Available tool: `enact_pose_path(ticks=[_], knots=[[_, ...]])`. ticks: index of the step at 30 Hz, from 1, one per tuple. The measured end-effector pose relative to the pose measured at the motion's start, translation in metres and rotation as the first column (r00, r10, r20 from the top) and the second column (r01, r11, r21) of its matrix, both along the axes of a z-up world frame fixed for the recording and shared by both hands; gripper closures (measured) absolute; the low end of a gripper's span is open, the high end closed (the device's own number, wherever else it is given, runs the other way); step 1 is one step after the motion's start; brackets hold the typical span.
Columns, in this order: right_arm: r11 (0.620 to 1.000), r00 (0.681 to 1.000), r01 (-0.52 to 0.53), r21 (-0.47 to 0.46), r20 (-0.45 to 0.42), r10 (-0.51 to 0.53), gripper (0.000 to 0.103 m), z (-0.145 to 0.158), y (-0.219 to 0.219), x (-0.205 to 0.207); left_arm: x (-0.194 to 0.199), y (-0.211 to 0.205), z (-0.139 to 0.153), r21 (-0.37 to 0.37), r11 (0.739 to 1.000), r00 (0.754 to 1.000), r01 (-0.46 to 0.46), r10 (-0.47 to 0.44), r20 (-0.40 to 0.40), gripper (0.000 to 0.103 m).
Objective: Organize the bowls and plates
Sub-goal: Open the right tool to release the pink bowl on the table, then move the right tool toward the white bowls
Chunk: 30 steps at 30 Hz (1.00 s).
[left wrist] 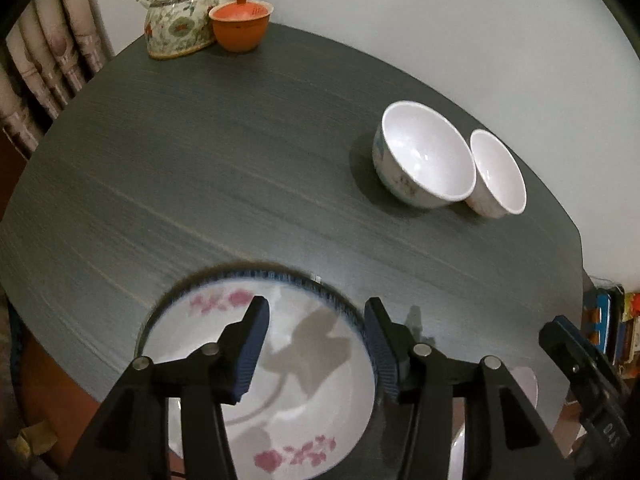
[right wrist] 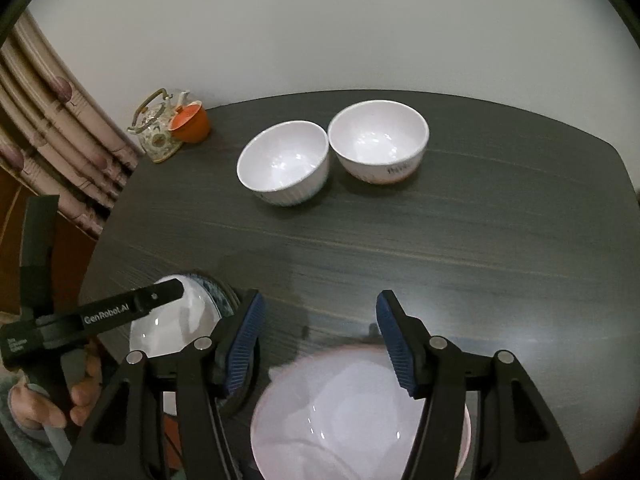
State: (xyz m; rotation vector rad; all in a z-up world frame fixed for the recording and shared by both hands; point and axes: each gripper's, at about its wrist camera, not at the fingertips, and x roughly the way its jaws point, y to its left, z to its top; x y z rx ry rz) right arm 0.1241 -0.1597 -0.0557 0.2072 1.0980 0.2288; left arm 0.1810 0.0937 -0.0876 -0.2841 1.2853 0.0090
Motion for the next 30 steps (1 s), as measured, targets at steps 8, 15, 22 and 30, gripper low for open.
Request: enact_pose_path(ticks=[8, 15, 22, 30], knots=[[1.0, 0.999, -0.011, 0.028, -0.048, 0.013, 0.046, -0.015, 0.005, 0.055, 0.05, -0.007, 0.0, 0.006, 1.0, 0.999, 0.008, -0.008, 0.054, 0.052], [0.999, 0.994, 0.012, 0.051, -0.111, -0.007, 0.046, -0.042, 0.004, 0.095, 0.095, -0.014, -0.008, -0.031, 0.999, 0.998, 0.014, -0.012, 0.066, 0.052], [0.99, 0.987, 0.032, 0.135, -0.157, -0.011, 0.047, -0.061, 0.004, 0.13, 0.129, -0.023, -0.021, -0.047, 0.999, 0.998, 0.027, -0.024, 0.062, 0.052], [0.985, 0.978, 0.081, 0.155, -0.201, -0.049, 0.052, -0.08, 0.006, 0.154, 0.149, -0.034, -0.049, -0.059, 0.998, 0.999, 0.03, -0.029, 0.018, 0.052]])
